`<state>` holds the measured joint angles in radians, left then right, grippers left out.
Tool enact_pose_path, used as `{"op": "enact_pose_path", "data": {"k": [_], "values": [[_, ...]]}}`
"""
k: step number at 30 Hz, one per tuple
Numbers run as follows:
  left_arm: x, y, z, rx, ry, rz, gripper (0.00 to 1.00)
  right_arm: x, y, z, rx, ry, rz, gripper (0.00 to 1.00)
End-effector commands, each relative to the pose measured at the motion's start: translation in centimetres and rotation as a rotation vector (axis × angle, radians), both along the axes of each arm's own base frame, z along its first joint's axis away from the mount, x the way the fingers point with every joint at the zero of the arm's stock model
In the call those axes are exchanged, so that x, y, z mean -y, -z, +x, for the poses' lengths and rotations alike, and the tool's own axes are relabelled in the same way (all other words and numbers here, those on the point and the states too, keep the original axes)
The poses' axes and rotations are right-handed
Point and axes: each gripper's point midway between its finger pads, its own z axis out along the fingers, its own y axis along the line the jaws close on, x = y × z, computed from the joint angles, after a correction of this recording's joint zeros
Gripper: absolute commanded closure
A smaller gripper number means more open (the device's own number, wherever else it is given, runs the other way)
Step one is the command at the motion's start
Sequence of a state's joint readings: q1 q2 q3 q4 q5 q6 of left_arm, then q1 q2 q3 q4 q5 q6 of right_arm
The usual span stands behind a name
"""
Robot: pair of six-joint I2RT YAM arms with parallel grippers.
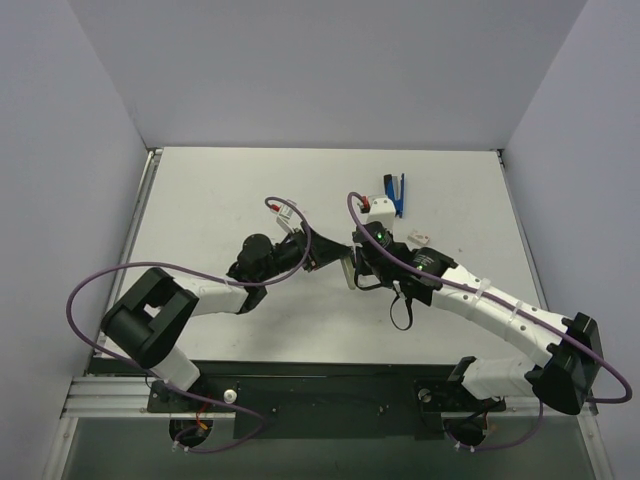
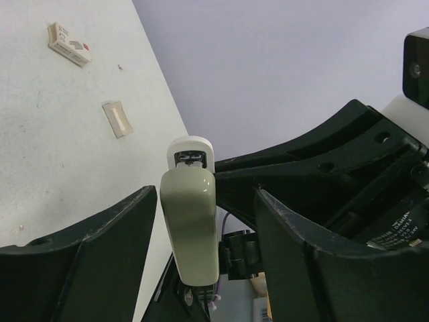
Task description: Unload the staples from the stapler
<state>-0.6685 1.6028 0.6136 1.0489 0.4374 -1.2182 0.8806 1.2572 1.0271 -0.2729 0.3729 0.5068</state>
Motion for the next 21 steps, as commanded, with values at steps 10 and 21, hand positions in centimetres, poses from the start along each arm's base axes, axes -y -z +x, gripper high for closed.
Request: {"op": "enact_pose_path", "data": {"k": [10, 21], "values": [[-0.2, -1.3, -0.2, 0.068, -0.024, 0.013, 0.51, -1.0, -2.3, 0.7, 0.066, 0.036, 0.054, 1.00], [-0.1, -0.8, 0.0, 0.064, -0.030, 0.030, 0.94, -0.5, -3.2, 0.3, 0.093, 0.042, 0.068, 0.89]]}}
